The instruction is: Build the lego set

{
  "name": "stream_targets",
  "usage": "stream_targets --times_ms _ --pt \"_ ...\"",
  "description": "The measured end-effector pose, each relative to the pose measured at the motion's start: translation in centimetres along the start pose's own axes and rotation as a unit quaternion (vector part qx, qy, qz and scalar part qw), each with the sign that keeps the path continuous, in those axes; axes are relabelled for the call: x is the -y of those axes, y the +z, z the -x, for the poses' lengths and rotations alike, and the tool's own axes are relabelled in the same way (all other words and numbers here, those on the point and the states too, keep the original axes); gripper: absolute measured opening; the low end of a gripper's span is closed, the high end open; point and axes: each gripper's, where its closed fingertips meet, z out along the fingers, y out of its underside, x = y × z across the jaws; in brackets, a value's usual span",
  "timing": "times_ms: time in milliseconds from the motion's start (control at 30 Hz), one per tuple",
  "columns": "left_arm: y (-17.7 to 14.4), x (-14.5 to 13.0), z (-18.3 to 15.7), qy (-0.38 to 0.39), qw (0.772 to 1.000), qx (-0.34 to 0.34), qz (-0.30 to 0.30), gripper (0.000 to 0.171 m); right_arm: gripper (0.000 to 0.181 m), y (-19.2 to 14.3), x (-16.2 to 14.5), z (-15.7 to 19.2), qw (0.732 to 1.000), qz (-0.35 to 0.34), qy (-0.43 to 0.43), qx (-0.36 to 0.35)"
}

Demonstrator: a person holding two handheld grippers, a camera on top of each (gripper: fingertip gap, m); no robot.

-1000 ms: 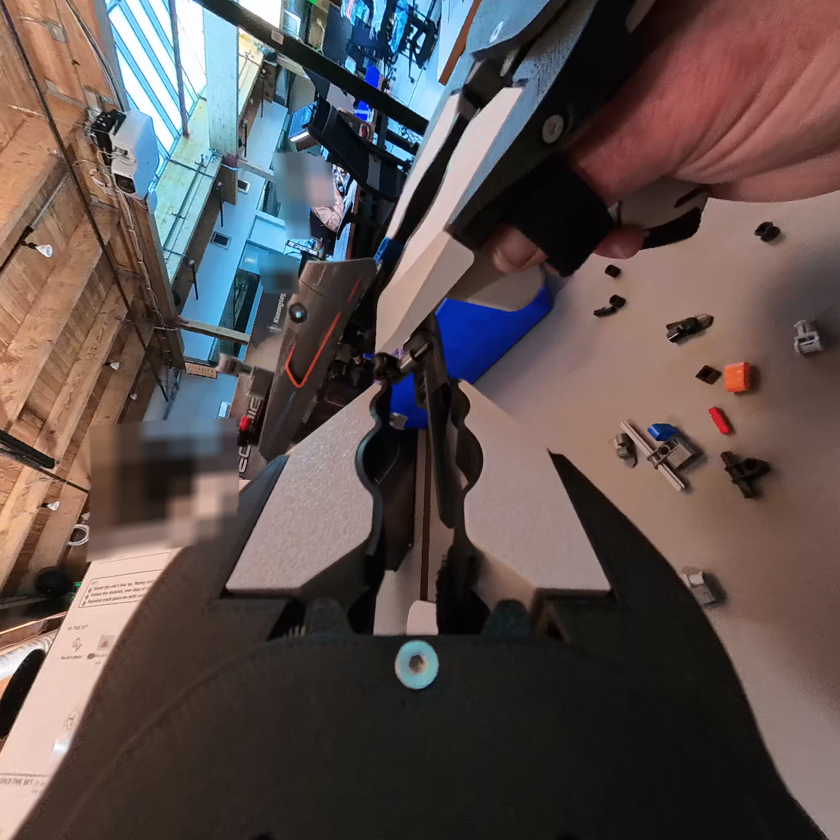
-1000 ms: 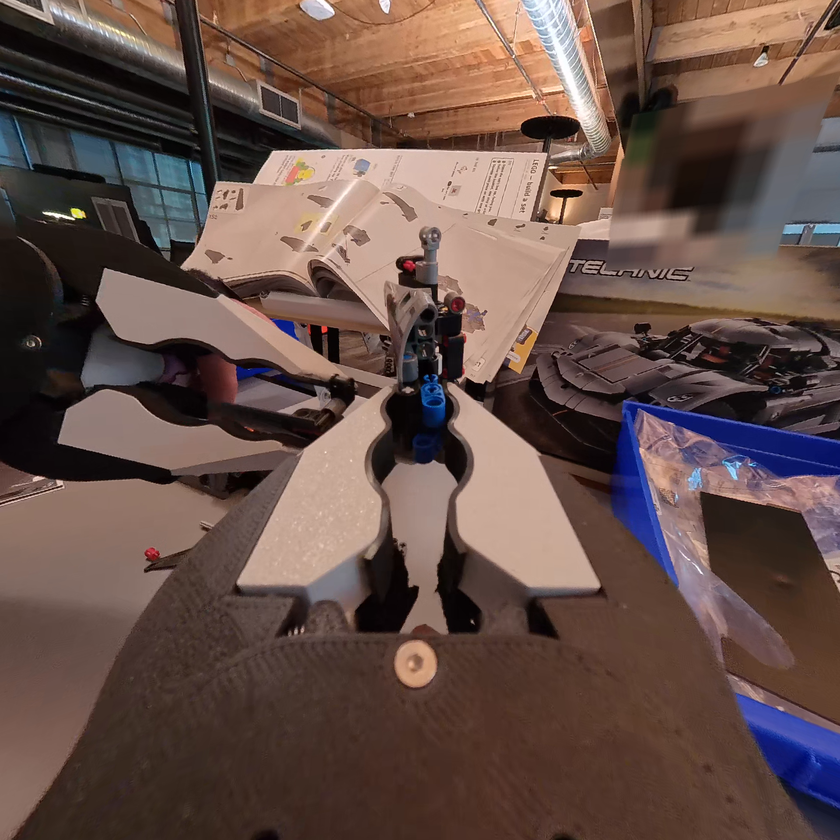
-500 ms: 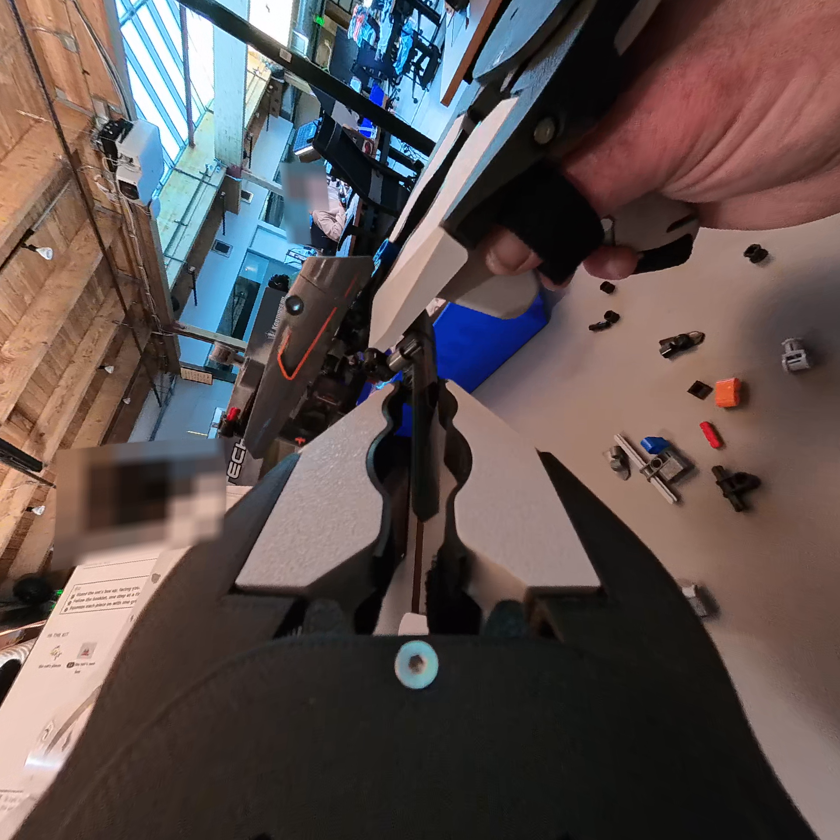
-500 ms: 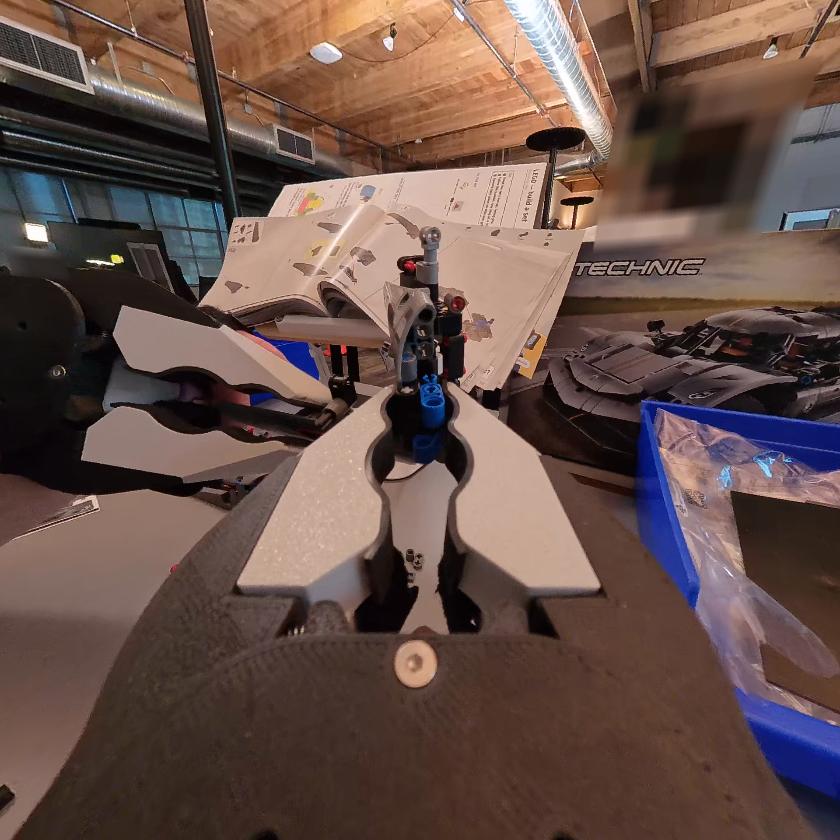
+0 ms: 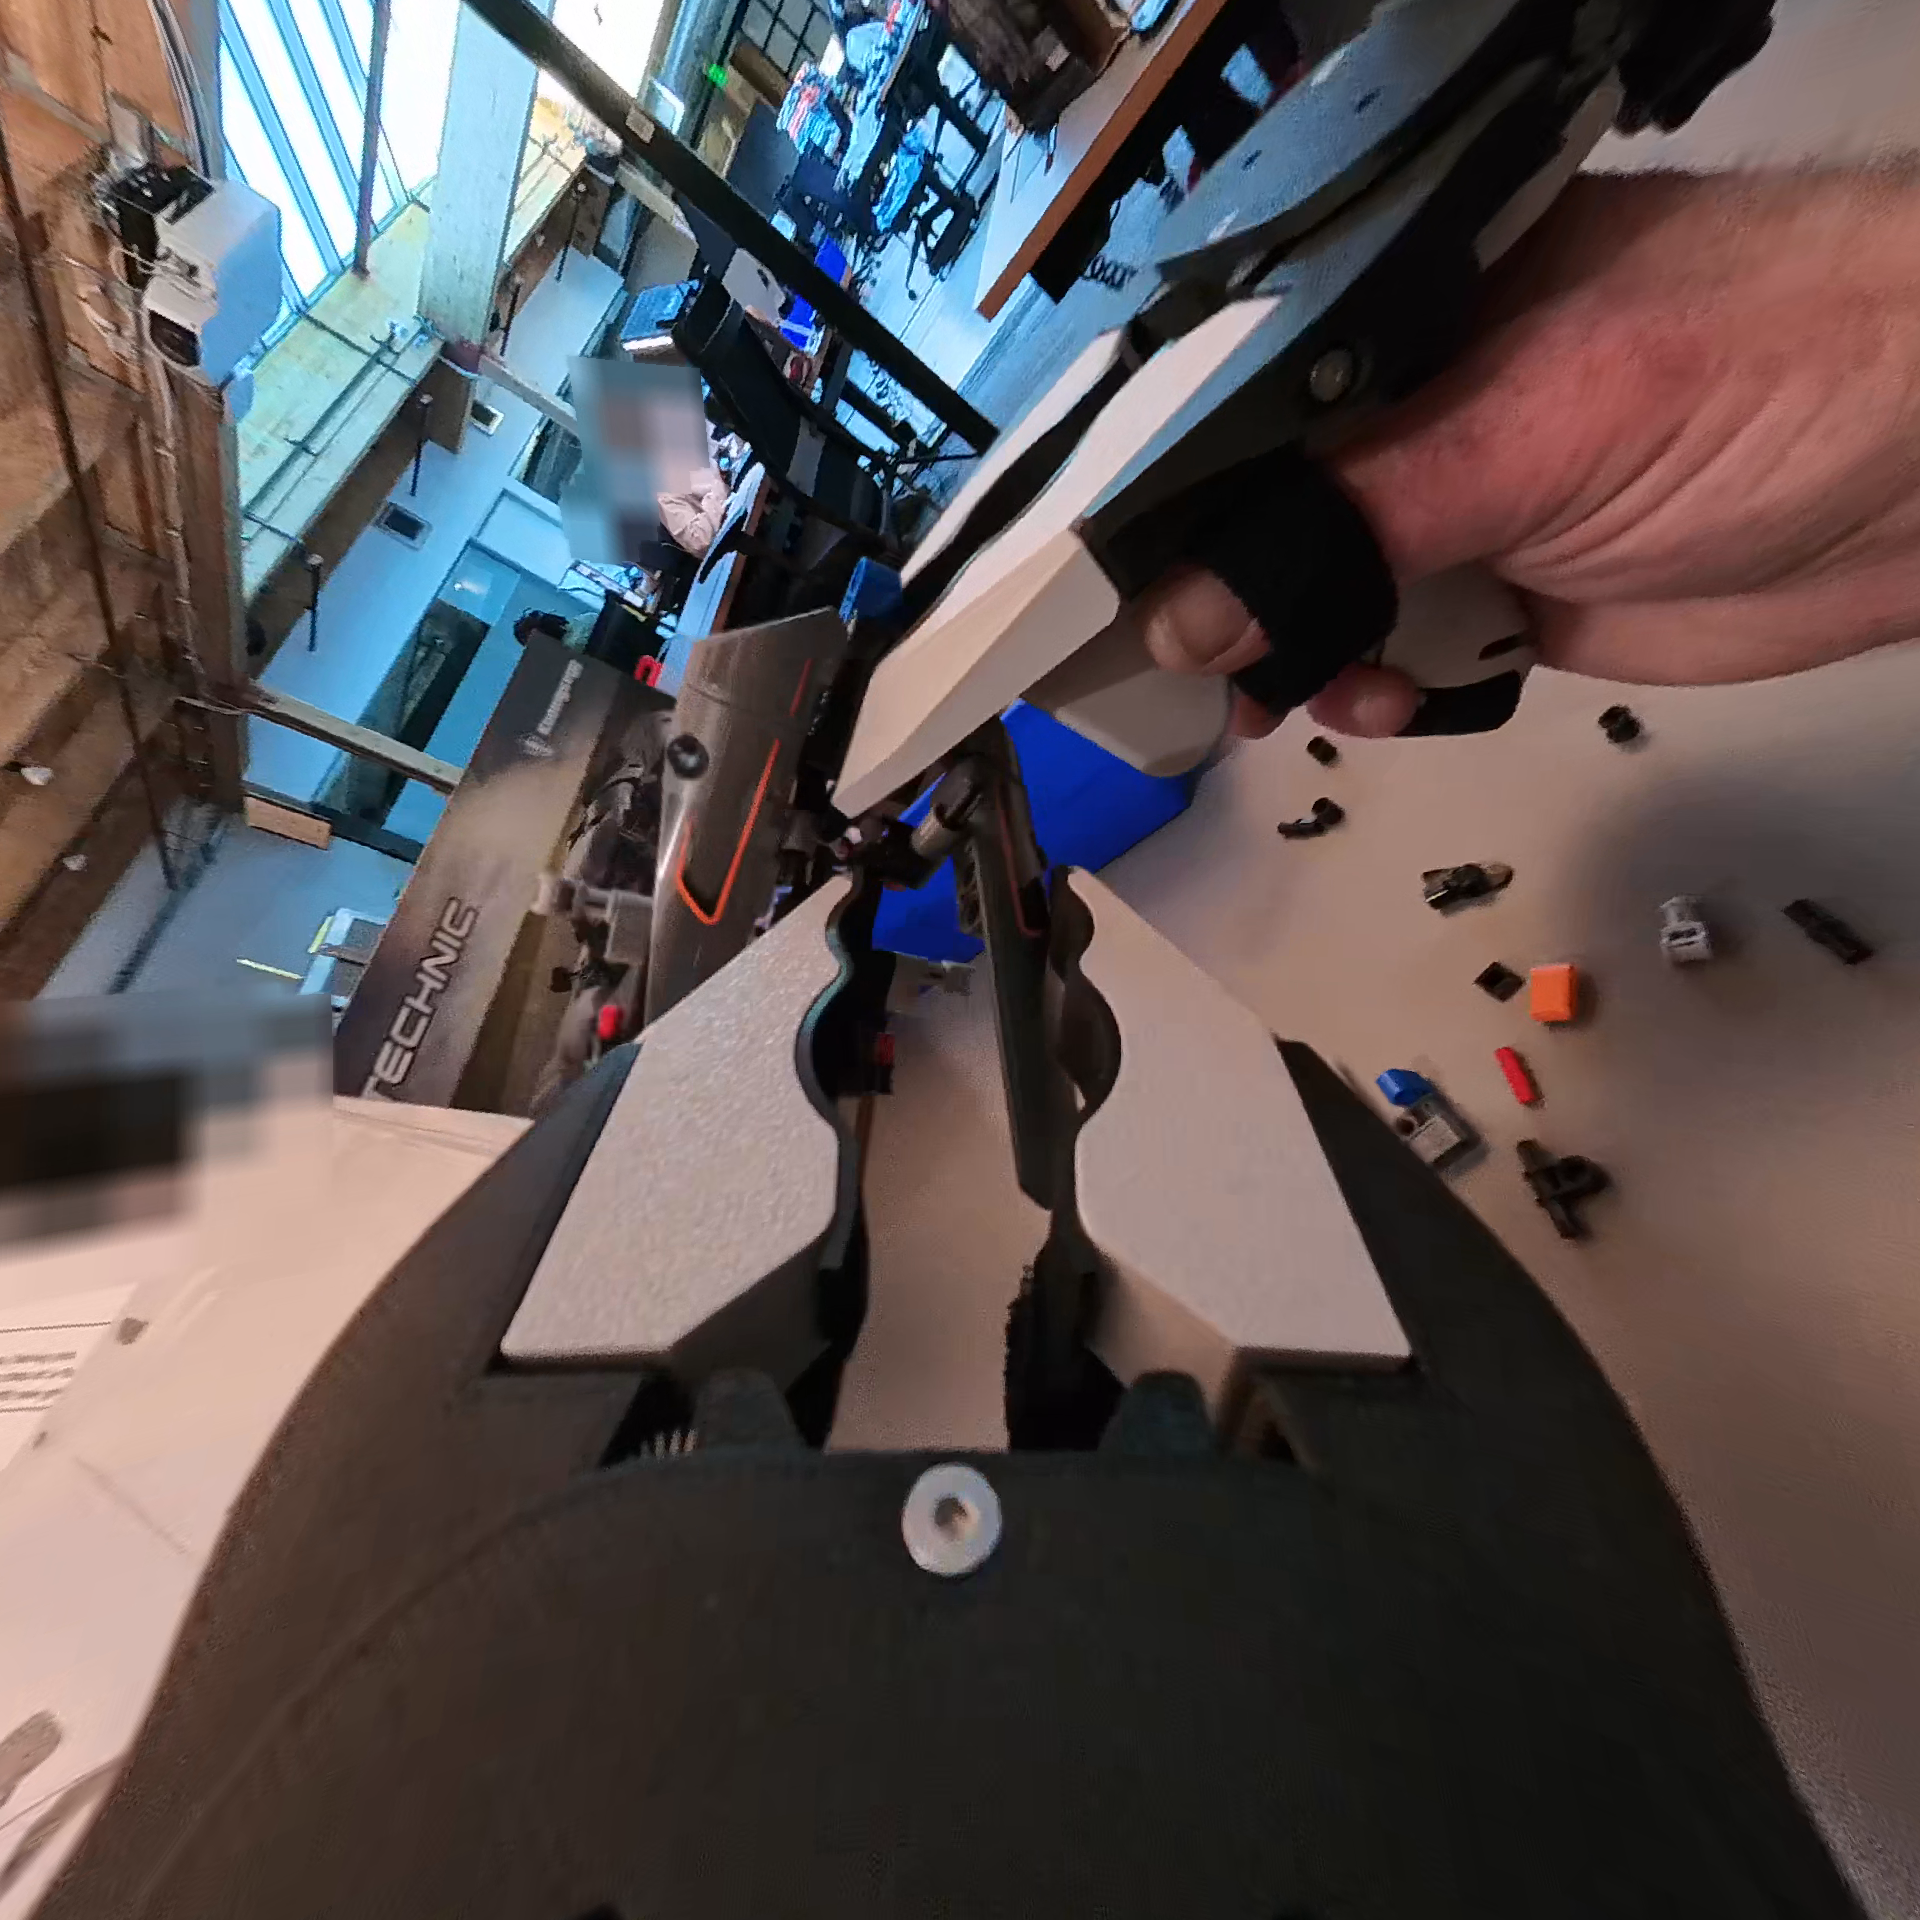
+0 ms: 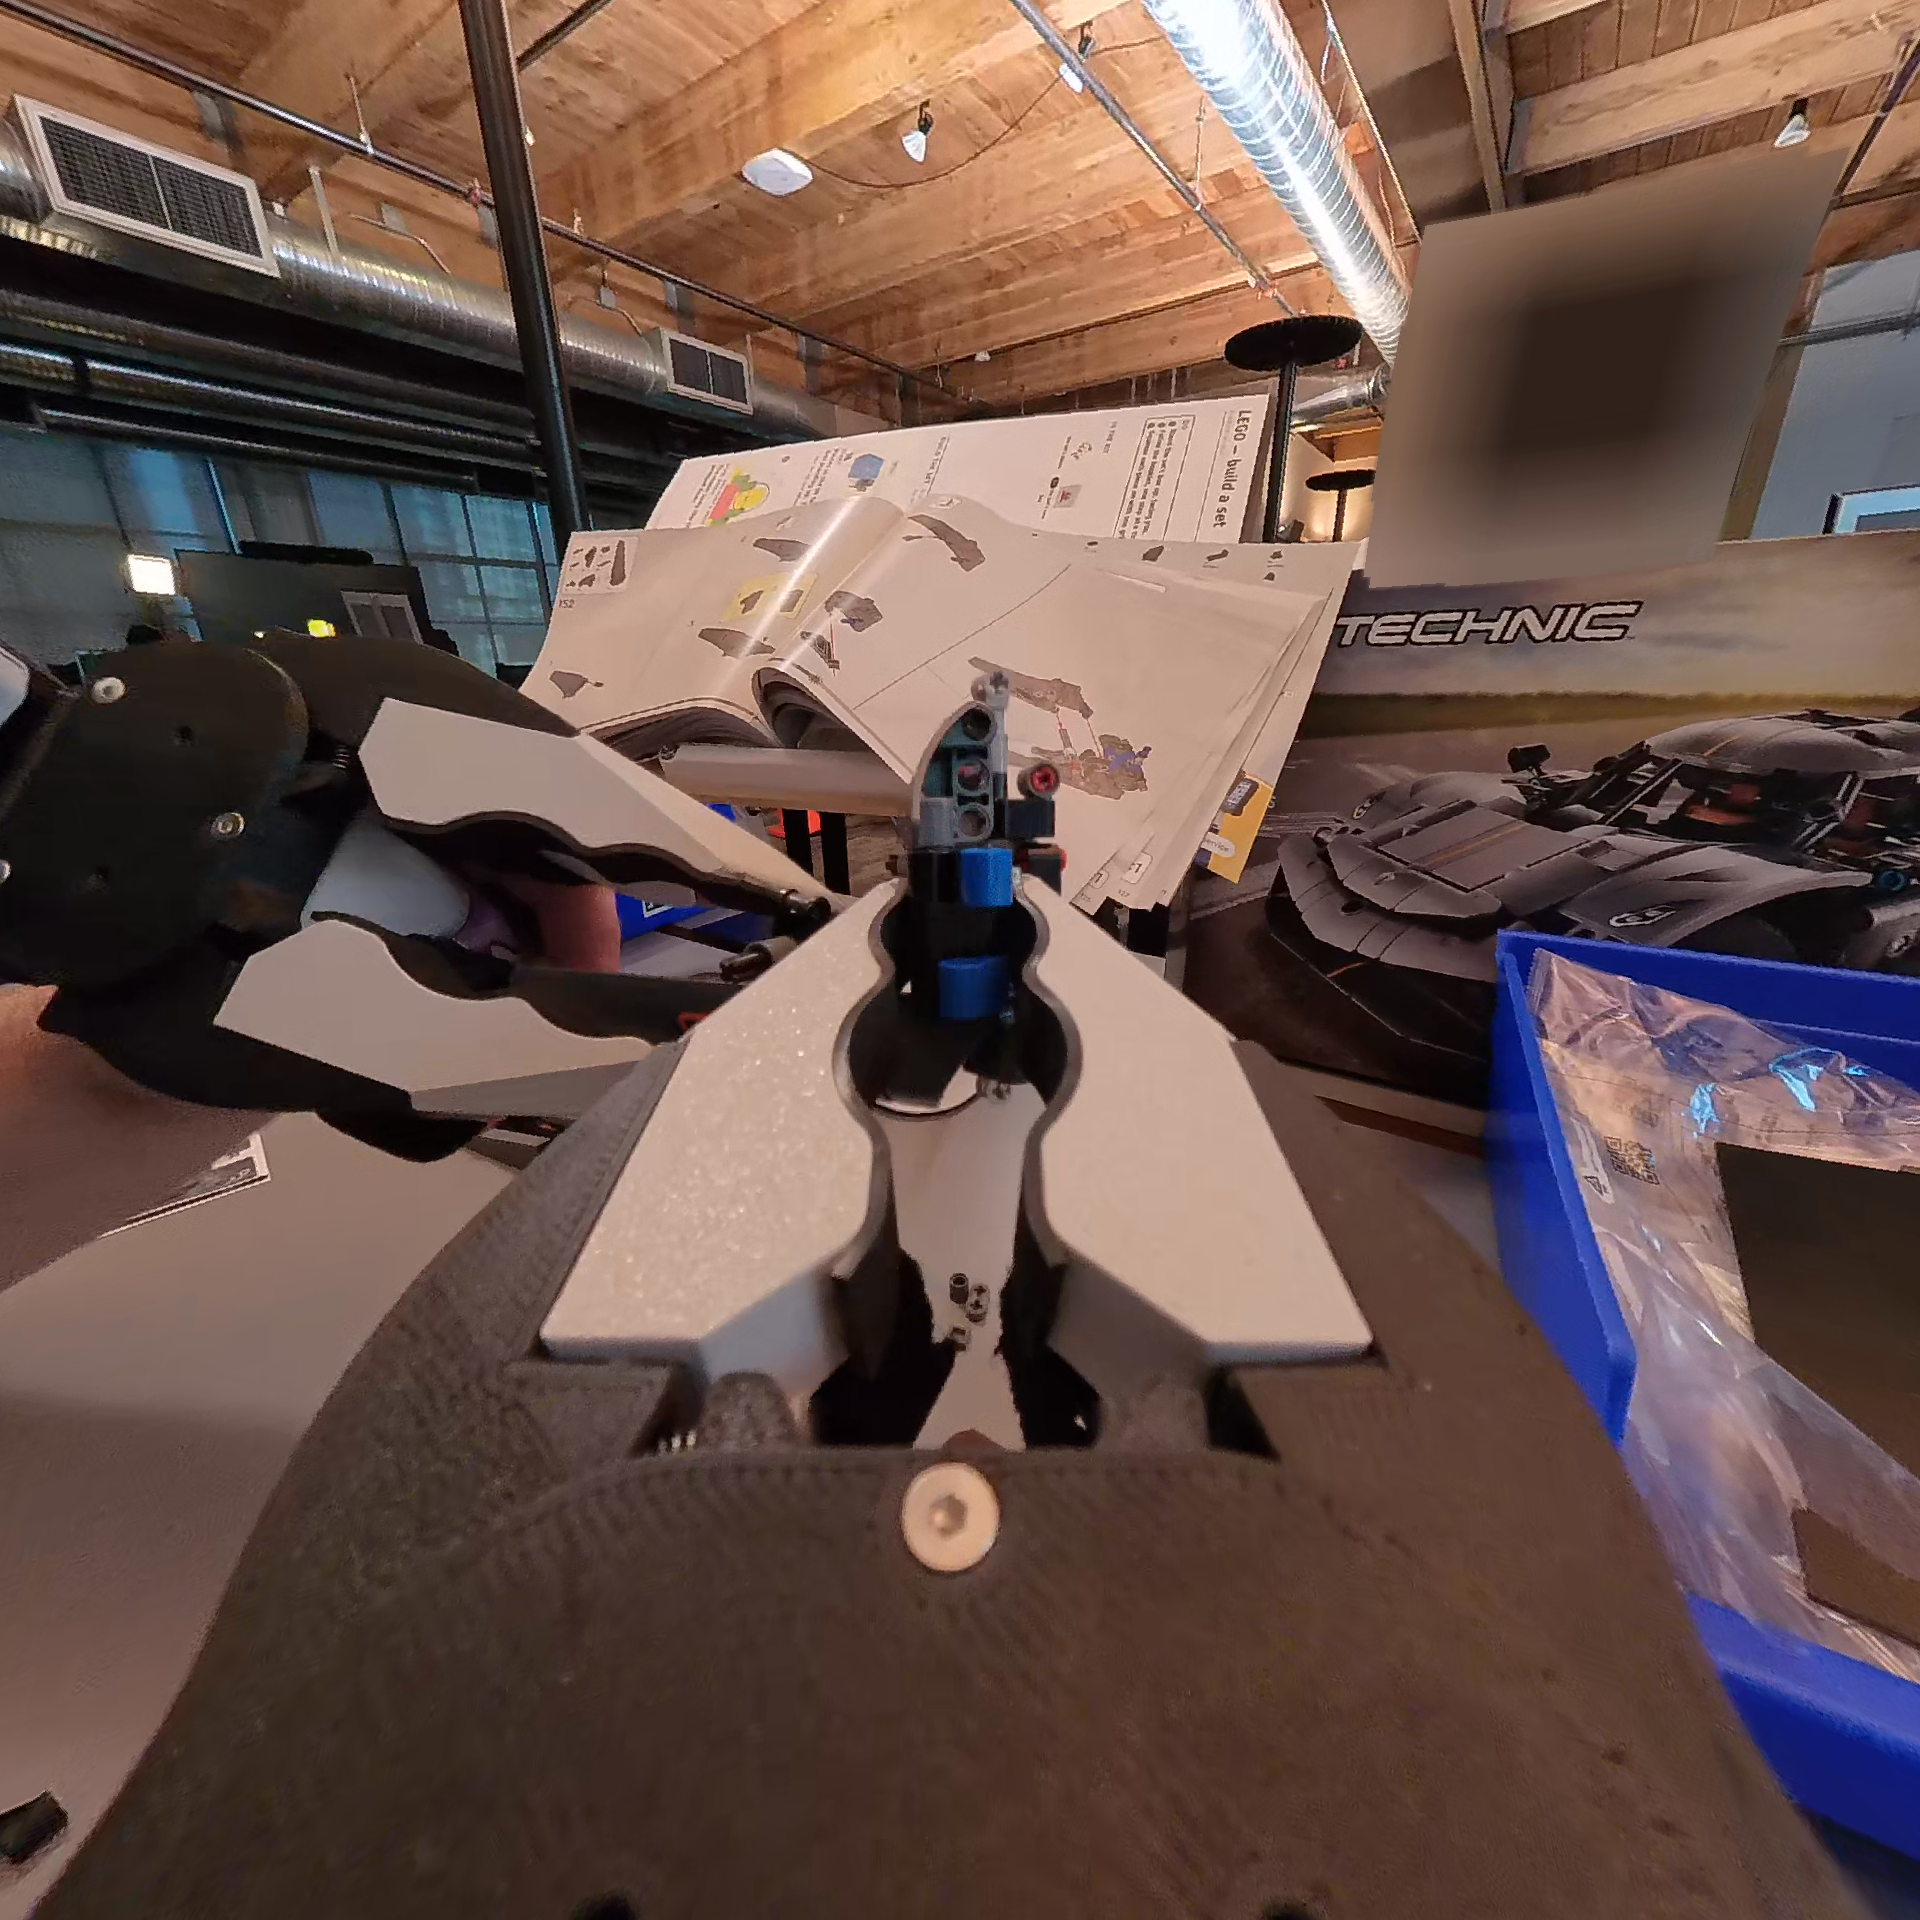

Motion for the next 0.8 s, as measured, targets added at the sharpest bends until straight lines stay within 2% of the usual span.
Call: stream_targets --times_ms 167,300,400,567,633,800 --pt "0.0 0.58 -0.23 -0.039 0.999 -0.013 -0.031 0.028 0.014 -0.17 0.31 0.02 1.0 -0.009 0.004 0.005" --pt "-0.23 0.75 0.15 -0.039 0.998 -0.002 -0.044 0.024 0.014 -0.25 0.45 -0.1 1.0 -0.016 0.014 0.007" --pt "-0.31 0.95 0.06 -0.029 0.998 0.002 -0.049 0.013 0.014 -0.37 0.62 -0.25 0.999 -0.025 0.03 0.011" --pt "-0.18 1.11 -0.05 -0.02 0.999 0.009 -0.047 0.017 0.014 -0.51 0.79 -0.37 0.998 -0.033 0.044 0.017" --pt "-0.21 1.04 0.2 -0.025 0.999 0.01 -0.045 0.026 0.014 -0.47 0.71 -0.35 0.998 -0.031 0.045 0.019" --pt "-0.3 1.04 0.02 -0.019 0.999 0.003 -0.045 0.026 0.014 -0.43 0.67 -0.3 0.999 -0.031 0.041 0.018"
